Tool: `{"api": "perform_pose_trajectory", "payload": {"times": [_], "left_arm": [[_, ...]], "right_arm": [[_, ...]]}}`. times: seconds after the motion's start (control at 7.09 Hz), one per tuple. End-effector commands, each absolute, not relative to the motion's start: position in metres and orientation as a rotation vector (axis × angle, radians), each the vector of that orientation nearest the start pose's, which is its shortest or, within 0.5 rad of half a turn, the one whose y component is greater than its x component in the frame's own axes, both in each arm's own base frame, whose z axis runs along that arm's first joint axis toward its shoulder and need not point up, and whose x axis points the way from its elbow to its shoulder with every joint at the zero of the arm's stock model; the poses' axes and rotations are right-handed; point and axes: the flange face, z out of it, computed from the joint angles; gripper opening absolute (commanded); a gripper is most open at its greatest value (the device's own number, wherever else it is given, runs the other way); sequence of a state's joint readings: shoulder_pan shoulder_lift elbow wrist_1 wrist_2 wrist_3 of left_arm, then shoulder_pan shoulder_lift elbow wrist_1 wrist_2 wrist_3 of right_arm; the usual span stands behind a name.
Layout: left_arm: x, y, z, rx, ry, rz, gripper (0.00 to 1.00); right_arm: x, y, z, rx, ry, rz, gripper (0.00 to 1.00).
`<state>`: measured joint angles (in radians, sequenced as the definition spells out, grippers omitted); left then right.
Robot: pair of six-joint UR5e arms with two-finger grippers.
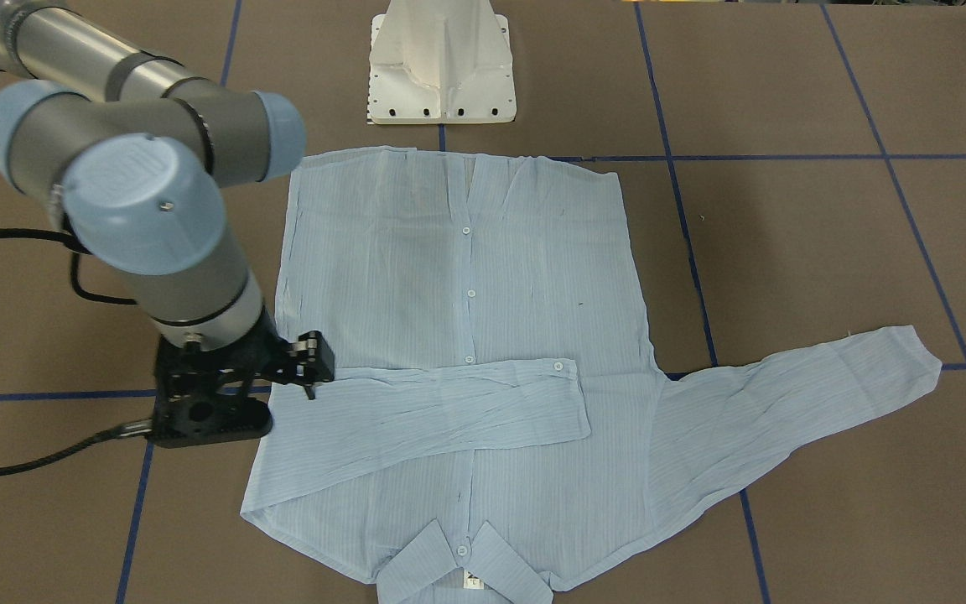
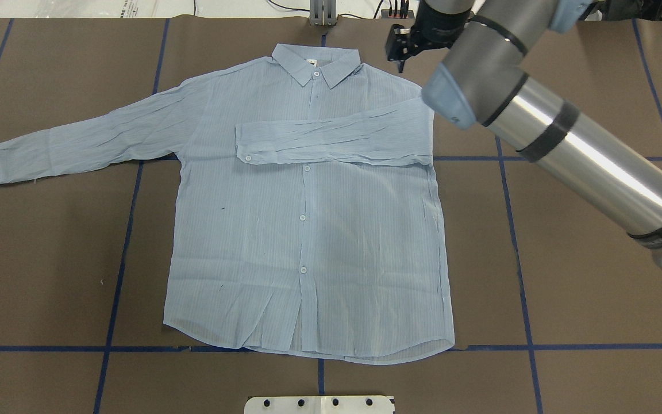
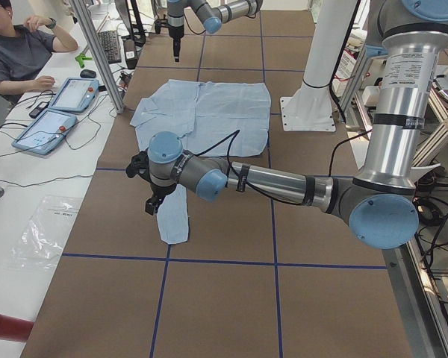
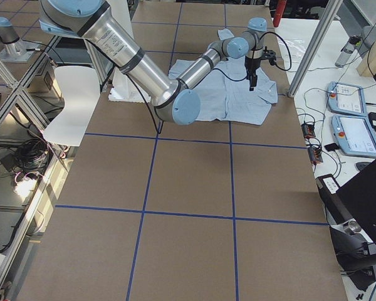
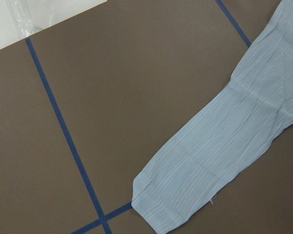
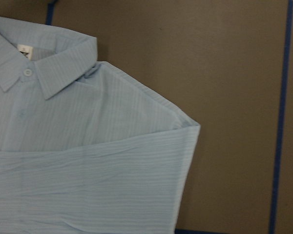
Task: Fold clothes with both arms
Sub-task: 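Release the sleeve on the shirt and raise the right gripper away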
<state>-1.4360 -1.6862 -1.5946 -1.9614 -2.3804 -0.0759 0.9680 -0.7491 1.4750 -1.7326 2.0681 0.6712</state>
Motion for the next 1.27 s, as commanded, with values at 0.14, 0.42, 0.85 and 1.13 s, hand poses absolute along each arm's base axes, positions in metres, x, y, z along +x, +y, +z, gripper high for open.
{"api": "perform_pose_trajectory", "payload": {"times": [0.14,0.42,0.85,1.13], "left_arm": [[0.044,-0.567,0.561,0.4,0.835,0.14,1.0],[0.076,-0.575,0.606,0.36,0.844,0.061,1.0],[0.118,-0.563,0.662,0.37,0.859,0.01,1.0],[0.13,-0.555,0.679,0.331,0.853,0.018,1.0]], "right_arm": [[-0.159,-0.566,0.337,0.175,-0.729,-0.221,1.0],[-0.078,-0.5,0.41,0.148,-0.707,-0.211,1.0],[-0.027,-0.432,0.483,0.084,-0.695,-0.151,1.0],[-0.016,-0.412,0.515,0.082,-0.757,-0.123,1.0]]}}
